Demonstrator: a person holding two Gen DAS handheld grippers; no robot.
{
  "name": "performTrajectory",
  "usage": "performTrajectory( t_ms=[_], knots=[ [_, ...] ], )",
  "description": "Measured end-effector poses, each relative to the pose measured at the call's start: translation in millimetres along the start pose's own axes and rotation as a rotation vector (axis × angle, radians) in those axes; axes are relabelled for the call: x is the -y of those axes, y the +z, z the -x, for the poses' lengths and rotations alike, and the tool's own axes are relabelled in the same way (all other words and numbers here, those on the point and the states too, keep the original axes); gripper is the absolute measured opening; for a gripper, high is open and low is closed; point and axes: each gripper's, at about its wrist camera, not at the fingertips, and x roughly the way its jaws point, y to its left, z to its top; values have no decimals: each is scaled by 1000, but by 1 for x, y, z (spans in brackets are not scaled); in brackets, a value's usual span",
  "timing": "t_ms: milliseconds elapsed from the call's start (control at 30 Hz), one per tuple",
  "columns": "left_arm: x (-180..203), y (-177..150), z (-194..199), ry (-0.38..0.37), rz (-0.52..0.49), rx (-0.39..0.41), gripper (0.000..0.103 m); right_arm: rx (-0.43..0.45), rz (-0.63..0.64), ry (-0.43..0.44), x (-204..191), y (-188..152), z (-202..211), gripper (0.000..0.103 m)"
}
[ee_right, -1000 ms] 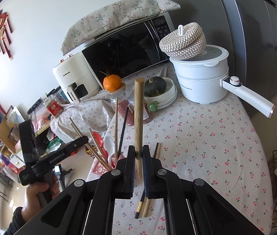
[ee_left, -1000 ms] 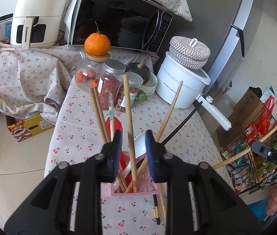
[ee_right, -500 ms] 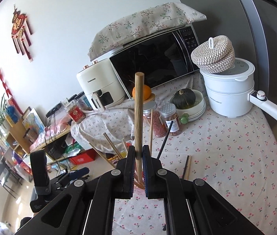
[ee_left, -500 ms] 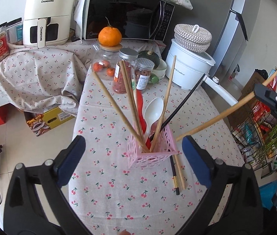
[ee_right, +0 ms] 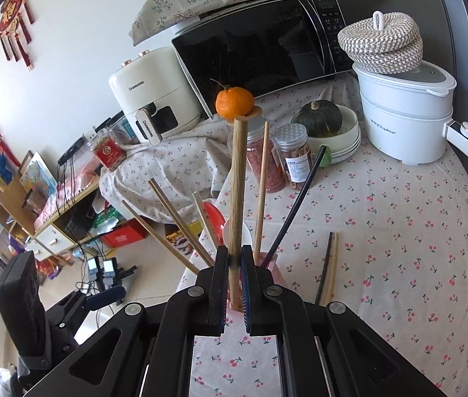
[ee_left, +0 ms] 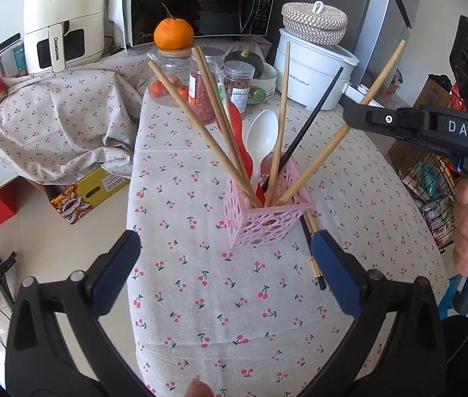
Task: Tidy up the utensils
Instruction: 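Lower the held wooden chopstick into the pink basket and open the right tool, then grasp the last loose wooden chopstick with the right tool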
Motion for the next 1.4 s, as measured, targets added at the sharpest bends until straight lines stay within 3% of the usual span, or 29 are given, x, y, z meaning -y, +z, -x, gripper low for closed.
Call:
performTrajectory(
  t_ms=[433, 667, 700, 833, 1067, 1400],
  knots=[
    [3, -4, -9, 7, 1, -22, 102, 30, -7, -77, 11, 8, -7, 8],
    [3, -5, -11, 14, 6, -25, 102, 9, 13, -31, 9, 4, -21, 9],
    [3, -5, -12, 14, 9, -25, 102, 5, 5, -20, 13, 3, -24, 12],
    [0, -5, -11, 21, 35, -11, 102, 27, -30, -34, 24, 3, -18, 58],
    [-5, -5, -9, 24, 92, 16, 103, 129, -64, -19, 35, 4, 18, 74],
    [1, -11, -26, 58, 87, -18, 103, -51, -62, -209, 77, -23, -29, 75]
  ],
)
